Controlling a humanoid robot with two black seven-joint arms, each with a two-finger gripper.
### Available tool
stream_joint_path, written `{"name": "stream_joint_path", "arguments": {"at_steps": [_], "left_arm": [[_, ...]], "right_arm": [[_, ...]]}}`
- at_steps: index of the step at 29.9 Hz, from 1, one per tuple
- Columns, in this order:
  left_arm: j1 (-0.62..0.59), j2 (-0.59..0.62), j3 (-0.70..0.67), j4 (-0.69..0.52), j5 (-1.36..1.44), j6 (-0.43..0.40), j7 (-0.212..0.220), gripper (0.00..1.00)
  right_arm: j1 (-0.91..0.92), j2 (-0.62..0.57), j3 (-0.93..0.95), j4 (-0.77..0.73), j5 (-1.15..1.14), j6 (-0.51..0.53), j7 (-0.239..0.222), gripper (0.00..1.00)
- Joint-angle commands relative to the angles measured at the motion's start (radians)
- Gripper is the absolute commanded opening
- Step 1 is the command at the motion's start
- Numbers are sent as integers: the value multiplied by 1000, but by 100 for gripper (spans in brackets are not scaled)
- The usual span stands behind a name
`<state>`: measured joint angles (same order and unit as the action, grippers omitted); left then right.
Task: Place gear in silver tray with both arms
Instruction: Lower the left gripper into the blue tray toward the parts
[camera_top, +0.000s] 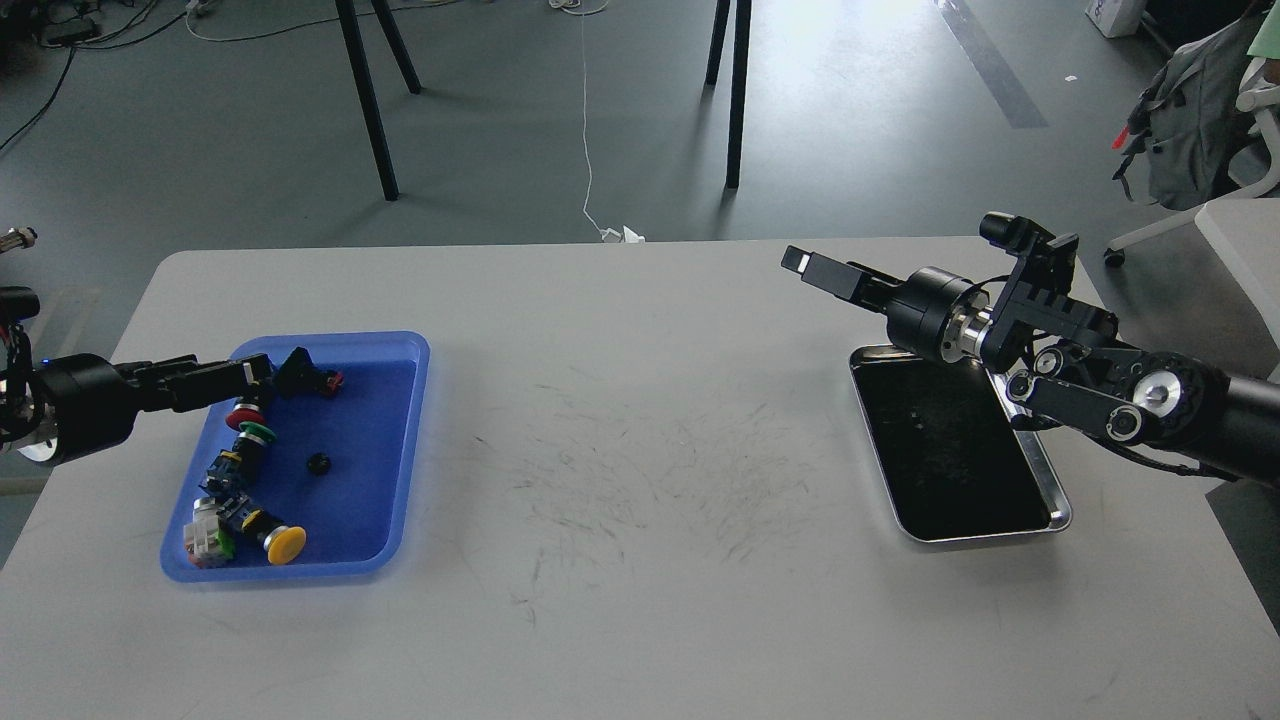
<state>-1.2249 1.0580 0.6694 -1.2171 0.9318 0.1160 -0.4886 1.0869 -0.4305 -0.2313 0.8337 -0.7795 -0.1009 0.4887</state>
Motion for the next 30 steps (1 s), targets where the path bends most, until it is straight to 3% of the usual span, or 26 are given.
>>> {"name": "stream_joint_path", "arguments": {"at_steps": [1, 14, 23, 30], "left_arm": [[-4, -10, 7, -96, 54, 5, 0, 99], [7, -142, 52, -29, 150, 11, 0, 99], [42, -230, 108, 43, 177, 137, 0, 98], [82, -230, 121, 82, 179, 177, 0, 98]], "right_arm": [[-4, 10, 1, -1, 0, 0, 0, 94], [-18, 30, 1, -1, 0, -14, 0, 94], [-15, 29, -2, -2, -1, -14, 0, 94], [-13, 29, -3, -2, -1, -14, 0, 94]]}}
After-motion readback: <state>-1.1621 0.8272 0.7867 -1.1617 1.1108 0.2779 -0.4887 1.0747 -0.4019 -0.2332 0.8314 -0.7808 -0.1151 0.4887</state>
